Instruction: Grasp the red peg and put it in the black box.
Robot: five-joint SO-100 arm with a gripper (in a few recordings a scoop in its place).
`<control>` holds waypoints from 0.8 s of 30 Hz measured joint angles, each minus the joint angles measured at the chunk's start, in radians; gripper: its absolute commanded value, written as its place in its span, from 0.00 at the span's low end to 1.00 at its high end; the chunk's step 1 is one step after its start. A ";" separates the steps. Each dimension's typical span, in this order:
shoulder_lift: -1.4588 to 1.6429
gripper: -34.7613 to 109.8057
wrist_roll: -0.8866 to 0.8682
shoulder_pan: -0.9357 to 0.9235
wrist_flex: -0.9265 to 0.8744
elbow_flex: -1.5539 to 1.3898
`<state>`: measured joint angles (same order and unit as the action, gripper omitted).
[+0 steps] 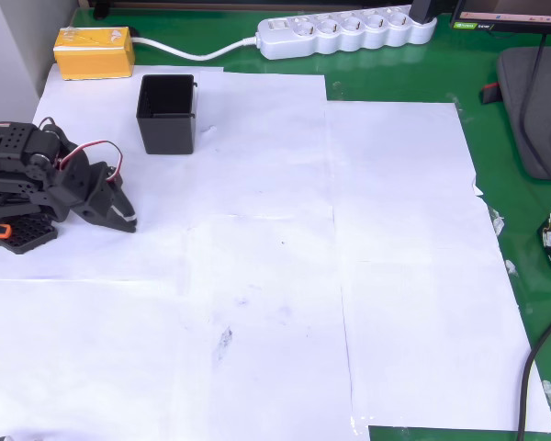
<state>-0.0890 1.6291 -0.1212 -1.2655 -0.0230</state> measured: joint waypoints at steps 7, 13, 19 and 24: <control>-0.041 0.24 -0.071 -0.002 -0.071 0.000; -0.041 0.24 -0.071 -0.006 -0.071 0.000; -0.041 0.24 -0.071 -0.023 -0.071 0.000; -0.041 0.24 -0.071 -0.026 -0.071 0.000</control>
<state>-0.1304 1.5585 -0.1473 -1.3361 -0.0230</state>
